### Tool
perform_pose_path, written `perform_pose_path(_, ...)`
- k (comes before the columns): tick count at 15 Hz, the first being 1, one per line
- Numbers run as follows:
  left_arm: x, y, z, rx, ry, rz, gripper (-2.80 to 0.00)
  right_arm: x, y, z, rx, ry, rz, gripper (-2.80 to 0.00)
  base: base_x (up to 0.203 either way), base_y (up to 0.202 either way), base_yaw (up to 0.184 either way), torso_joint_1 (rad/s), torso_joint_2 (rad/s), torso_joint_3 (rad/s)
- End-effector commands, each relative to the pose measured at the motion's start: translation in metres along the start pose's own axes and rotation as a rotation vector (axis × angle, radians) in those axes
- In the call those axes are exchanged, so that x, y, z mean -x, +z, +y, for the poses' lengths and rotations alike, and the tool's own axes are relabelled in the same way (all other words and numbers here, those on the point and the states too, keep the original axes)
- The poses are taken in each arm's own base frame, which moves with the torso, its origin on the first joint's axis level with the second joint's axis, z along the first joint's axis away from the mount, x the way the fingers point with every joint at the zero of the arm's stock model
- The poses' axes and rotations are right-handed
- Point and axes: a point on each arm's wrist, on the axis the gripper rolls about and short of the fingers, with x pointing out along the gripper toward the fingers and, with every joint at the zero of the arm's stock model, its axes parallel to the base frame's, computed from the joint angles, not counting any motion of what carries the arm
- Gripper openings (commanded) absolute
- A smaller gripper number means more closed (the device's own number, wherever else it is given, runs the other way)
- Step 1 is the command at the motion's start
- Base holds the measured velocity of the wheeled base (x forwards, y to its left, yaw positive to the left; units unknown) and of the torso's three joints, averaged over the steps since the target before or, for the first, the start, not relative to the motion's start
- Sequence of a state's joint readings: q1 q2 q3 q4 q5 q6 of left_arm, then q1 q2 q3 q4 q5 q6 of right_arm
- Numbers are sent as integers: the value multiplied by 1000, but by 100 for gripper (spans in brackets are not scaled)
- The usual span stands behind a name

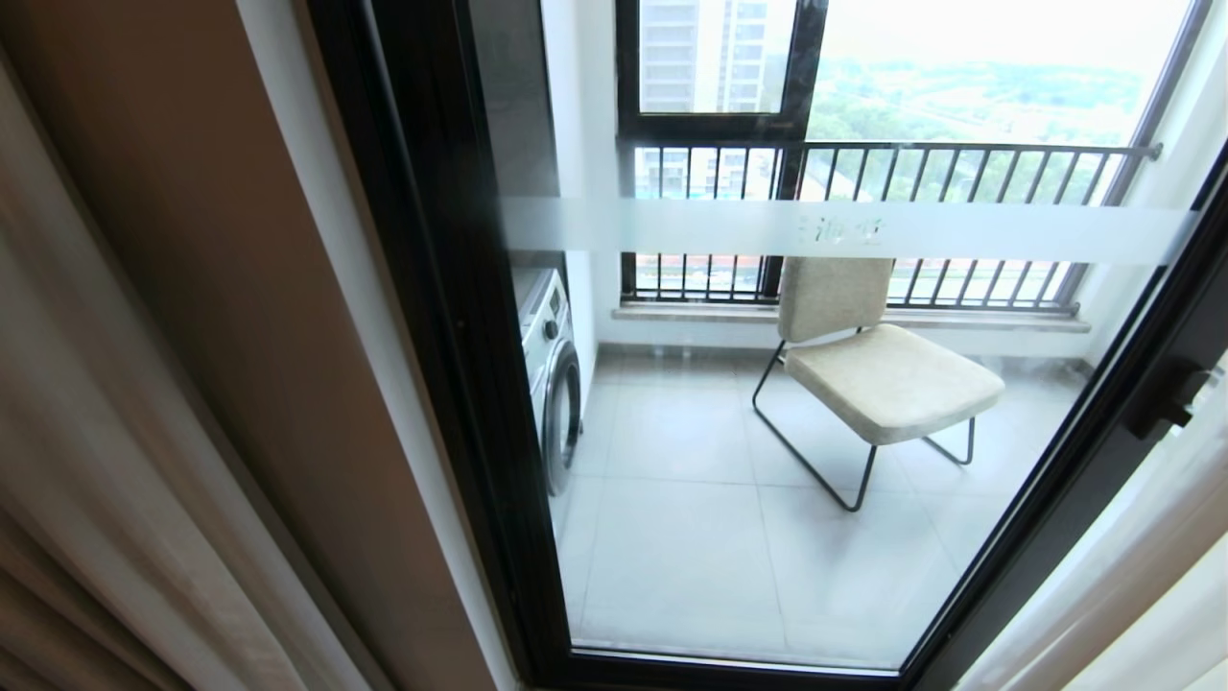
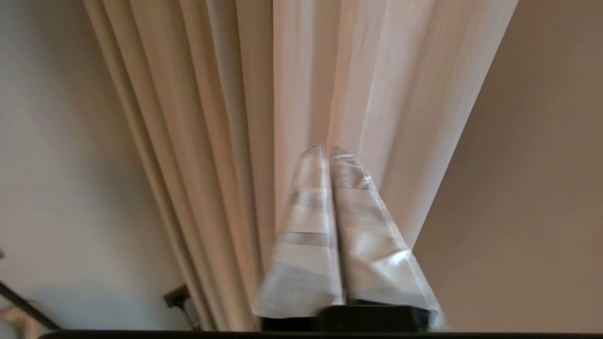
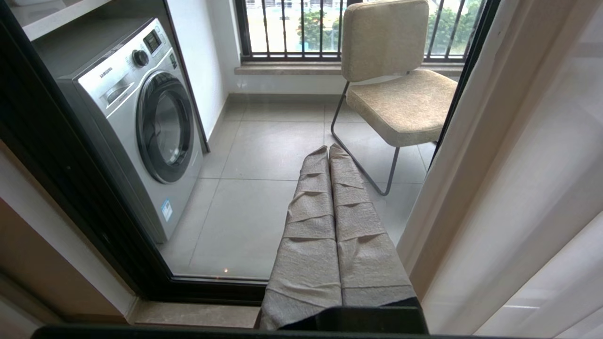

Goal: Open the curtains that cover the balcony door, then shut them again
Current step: Close the inner curtains on both sides

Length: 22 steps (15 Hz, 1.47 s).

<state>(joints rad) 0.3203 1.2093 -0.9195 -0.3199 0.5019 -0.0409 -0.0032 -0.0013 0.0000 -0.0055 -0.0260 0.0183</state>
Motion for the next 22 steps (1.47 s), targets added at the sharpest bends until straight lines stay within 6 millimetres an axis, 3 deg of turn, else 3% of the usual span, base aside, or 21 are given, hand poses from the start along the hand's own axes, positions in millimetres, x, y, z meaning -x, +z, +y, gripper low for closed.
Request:
perform_pose_path(1,-23,-8,-10,-8,8,15,0,0,0,0,0,0,1,-280,0,0,0,0,0,0)
perform_pose_path(9,-54,-18,-12,0,47,-4,0,0,0,0,0,0,1,-280,0,0,0,0,0,0)
perform_pose_path(22,-135,-24,-35,29,-100,-86,0,0,0,0,0,0,1,-280,0,0,0,0,0,0)
